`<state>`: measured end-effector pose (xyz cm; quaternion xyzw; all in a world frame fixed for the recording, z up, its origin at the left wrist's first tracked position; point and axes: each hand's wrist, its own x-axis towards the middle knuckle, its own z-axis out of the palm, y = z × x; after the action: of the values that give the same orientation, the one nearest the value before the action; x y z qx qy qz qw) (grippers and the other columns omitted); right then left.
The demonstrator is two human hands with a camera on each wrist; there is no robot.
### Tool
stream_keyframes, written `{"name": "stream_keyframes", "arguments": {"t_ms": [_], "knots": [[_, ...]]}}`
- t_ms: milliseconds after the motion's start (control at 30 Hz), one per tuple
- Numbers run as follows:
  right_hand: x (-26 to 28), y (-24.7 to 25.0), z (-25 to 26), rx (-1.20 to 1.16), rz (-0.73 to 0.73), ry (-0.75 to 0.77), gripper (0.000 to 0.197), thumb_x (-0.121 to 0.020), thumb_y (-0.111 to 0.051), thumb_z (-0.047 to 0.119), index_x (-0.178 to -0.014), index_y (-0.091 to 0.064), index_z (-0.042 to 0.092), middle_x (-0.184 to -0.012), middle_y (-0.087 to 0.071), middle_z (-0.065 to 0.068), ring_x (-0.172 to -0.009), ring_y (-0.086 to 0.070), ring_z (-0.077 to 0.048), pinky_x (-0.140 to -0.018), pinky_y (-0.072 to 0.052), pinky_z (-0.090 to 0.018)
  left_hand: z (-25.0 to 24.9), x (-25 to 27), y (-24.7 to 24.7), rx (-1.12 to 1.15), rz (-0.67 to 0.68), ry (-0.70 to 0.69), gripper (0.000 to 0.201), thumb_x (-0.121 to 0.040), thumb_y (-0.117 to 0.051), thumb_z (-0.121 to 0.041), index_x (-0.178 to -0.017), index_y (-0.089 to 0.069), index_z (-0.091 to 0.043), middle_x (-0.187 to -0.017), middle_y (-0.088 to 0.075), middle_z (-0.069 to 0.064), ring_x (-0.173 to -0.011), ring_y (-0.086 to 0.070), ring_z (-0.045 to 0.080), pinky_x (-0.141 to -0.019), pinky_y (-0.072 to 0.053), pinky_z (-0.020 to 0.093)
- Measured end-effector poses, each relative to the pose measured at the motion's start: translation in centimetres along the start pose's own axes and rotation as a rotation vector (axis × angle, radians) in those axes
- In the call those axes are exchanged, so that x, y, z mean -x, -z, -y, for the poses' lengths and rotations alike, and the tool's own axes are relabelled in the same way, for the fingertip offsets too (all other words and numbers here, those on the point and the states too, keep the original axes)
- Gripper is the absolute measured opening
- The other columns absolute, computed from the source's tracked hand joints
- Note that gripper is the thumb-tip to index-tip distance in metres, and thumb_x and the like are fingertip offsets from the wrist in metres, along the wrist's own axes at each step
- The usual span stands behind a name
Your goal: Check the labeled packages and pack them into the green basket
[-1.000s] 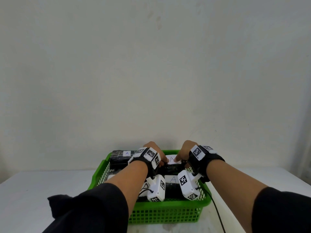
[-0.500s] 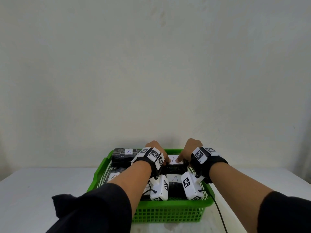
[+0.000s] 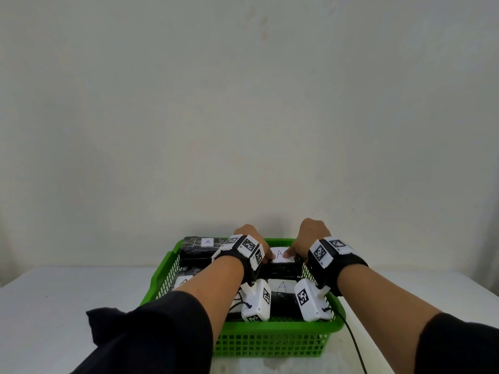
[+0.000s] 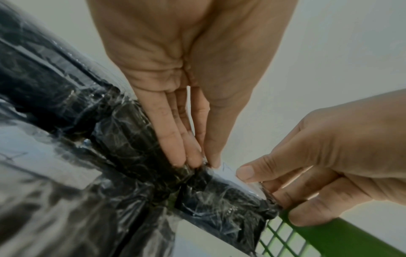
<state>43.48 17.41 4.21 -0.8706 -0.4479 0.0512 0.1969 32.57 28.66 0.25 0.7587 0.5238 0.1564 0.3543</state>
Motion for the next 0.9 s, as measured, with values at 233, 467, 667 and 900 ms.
{"name": "stream_keyframes", "arguments": {"t_ms": [233,467,667,900], "knots": [[0.0,-0.1,0.0,-0.016,0.026,0.005,0.049,-0.071,-0.095,0.034,-0.072,-0.051,0.012,-0.073,-0.055,-0.002,-0.077,-0.063,-0.023,-0.061,-0.049,-0.029,-0.3,0.2,-0.3,-0.06,-0.025,-0.018,0.04,-0.059,-0.09,-0.039,-0.083,-0.078,-0.009,-0.069,-0.076,0.002,-0.072,-0.076,0.016,-0.075,-0.063,0.034],[-0.5,-0.1,-0.5,-0.047,-0.007,-0.032,0.037,-0.071,-0.093,0.029,-0.074,-0.061,0.01,-0.079,-0.065,-0.005,-0.072,-0.064,-0.021,-0.046,-0.042,-0.023,-0.4,0.9,0.4,-0.039,0.003,-0.031,0.034,-0.062,-0.089,-0.034,-0.079,-0.077,-0.007,-0.062,-0.074,0.003,-0.066,-0.075,0.017,-0.072,-0.063,0.037],[-0.6,0.3,-0.4,-0.063,0.012,-0.012,0.038,-0.067,-0.094,0.028,-0.093,-0.077,0.006,-0.089,-0.074,-0.009,-0.075,-0.07,-0.022,-0.049,-0.046,-0.022,-0.4,1.4,1.0,-0.054,0.025,-0.059,0.034,-0.059,-0.089,-0.034,-0.077,-0.078,-0.008,-0.063,-0.074,0.004,-0.066,-0.075,0.019,-0.072,-0.063,0.037],[-0.4,1.3,-1.8,-0.226,0.051,0.075,0.013,-0.079,-0.083,0.021,-0.089,-0.084,0.013,-0.086,-0.08,-0.006,-0.084,-0.078,-0.022,-0.072,-0.066,-0.036,-1.0,2.3,1.5,-0.037,0.041,-0.125,0.027,-0.063,-0.084,-0.029,-0.075,-0.078,-0.006,-0.062,-0.074,0.007,-0.063,-0.075,0.022,-0.07,-0.063,0.04]]}}
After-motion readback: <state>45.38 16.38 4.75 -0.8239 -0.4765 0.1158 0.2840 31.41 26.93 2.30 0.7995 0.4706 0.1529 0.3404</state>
